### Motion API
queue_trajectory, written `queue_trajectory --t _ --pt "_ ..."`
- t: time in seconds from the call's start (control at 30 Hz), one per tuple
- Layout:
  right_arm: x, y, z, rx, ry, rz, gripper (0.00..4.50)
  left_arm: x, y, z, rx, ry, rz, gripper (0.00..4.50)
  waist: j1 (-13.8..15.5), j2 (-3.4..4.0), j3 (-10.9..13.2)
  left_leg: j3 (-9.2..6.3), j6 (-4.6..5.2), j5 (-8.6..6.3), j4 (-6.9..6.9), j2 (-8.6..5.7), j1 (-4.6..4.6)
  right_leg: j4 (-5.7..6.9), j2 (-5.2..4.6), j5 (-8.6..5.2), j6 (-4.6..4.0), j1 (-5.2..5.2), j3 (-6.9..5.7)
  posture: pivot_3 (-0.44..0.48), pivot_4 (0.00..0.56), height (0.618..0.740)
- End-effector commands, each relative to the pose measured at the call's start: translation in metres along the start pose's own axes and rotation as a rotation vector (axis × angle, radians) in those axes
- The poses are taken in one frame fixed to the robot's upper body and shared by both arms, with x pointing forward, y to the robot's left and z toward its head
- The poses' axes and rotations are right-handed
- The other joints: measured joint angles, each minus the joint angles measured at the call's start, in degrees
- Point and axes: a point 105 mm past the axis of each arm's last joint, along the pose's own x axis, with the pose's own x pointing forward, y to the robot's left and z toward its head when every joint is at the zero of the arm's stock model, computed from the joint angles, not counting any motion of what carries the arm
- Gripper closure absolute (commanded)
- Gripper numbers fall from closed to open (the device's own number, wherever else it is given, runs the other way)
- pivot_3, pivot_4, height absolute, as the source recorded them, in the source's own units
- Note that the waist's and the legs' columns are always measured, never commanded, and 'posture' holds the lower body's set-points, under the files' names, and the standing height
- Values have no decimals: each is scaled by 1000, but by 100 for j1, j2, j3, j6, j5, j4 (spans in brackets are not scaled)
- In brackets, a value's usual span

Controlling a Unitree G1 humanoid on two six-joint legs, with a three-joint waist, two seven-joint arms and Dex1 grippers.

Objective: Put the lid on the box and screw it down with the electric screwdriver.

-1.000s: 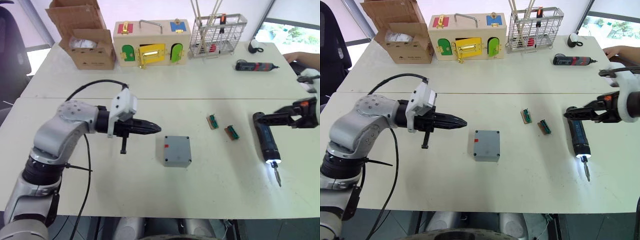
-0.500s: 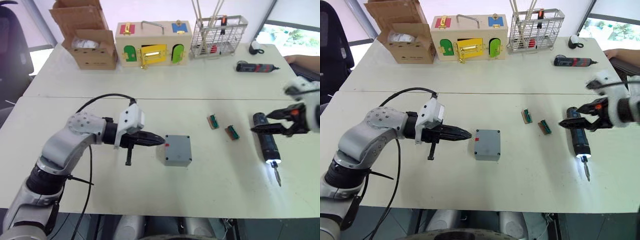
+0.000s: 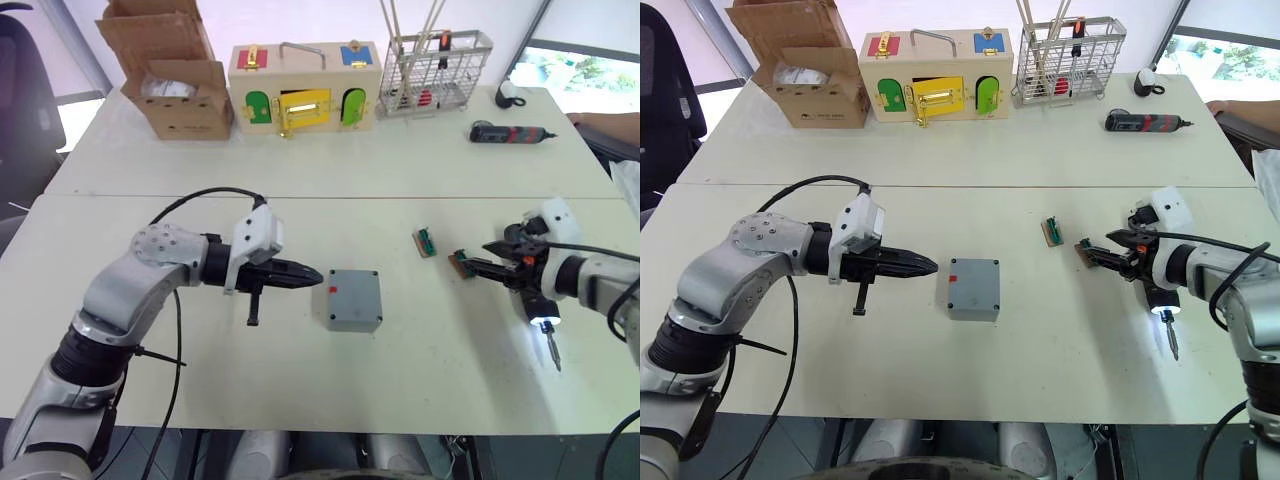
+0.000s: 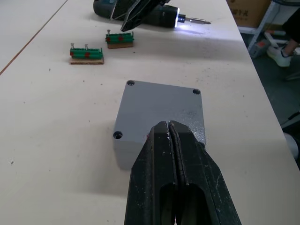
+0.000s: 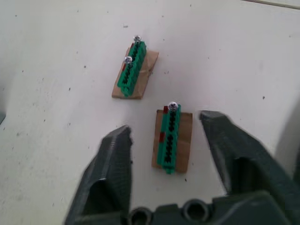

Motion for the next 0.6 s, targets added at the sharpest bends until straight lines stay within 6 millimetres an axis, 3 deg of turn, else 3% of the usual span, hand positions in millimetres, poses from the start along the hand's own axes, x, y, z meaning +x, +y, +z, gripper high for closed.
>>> queue_trajectory --t 0.03,0.6 --pt "-3 -2 9 -24 -74 -43 2309 -1 -2 1 20 8 -5 4500 1 0 0 -1 0 0 1 0 0 0 0 0 0 3 0 0 150 740" --pt "11 -6 8 -9 -105 -69 2309 0 5 -5 14 45 22 4500 -12 0 0 -2 0 0 0 -1 4 0 2 0 0 5 -1 0 150 740"
